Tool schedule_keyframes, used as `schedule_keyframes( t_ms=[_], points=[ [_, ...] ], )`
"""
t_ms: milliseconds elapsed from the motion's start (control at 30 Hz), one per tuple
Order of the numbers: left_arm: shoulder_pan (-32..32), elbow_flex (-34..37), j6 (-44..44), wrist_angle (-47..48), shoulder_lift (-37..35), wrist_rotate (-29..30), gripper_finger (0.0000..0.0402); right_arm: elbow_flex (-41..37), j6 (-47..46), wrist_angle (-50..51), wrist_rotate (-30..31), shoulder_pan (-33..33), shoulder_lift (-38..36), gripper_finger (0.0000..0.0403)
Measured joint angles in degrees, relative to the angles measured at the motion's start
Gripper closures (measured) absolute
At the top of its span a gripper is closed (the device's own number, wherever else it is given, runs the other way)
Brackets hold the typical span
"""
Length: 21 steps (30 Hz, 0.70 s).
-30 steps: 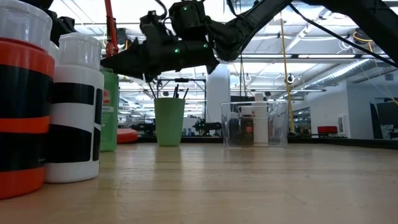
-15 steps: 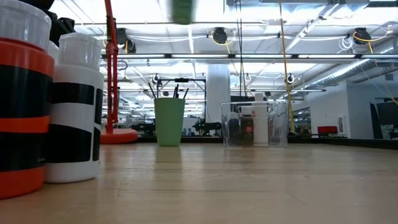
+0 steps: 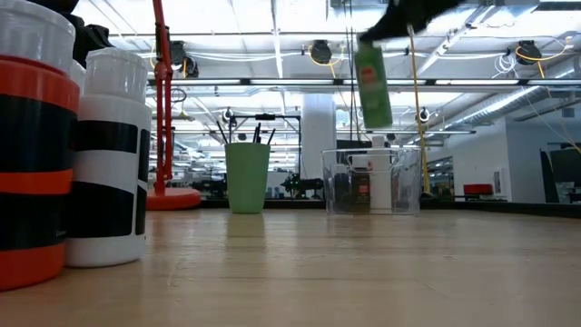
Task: Pick & Place Paint Supplies
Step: Put the large green paint bottle into the transparent bin
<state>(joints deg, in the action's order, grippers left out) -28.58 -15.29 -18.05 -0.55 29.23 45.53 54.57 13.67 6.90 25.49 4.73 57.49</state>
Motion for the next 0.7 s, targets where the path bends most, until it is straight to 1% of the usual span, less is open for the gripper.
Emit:
schedule_keyframes(
  t_ms=[67,200,267,400,533,700],
  points=[
    [0.0,0.0,0.0,0.0,0.0,0.0,0.0382,-5.5,0.5,-5.4,0.0,3.0,-0.9,0.0295],
    [0.0,0.0,0.0,0.0,0.0,0.0,0.0382,-13.9,0.5,-13.9,-0.2,9.3,-1.2,0.0294],
    [0.0,0.0,0.0,0.0,0.0,0.0,0.0382,-17.1,0.3,-18.1,-2.0,12.4,-1.0,0.0295],
    [0.0,0.0,0.0,0.0,0.0,0.0,0.0382,-21.4,-3.5,-25.3,-6.3,18.0,-0.6,0.0295],
    [0.0,0.0,0.2,-0.1,0.0,0.0,0.0382,-23.7,-5.5,-27.1,-6.0,21.7,1.4,0.0294],
    [0.0,0.0,0.2,-0.1,0.0,0.0,0.0382,-25.1,-5.4,-31.0,-6.3,24.1,5.8,0.0295]
  ],
)
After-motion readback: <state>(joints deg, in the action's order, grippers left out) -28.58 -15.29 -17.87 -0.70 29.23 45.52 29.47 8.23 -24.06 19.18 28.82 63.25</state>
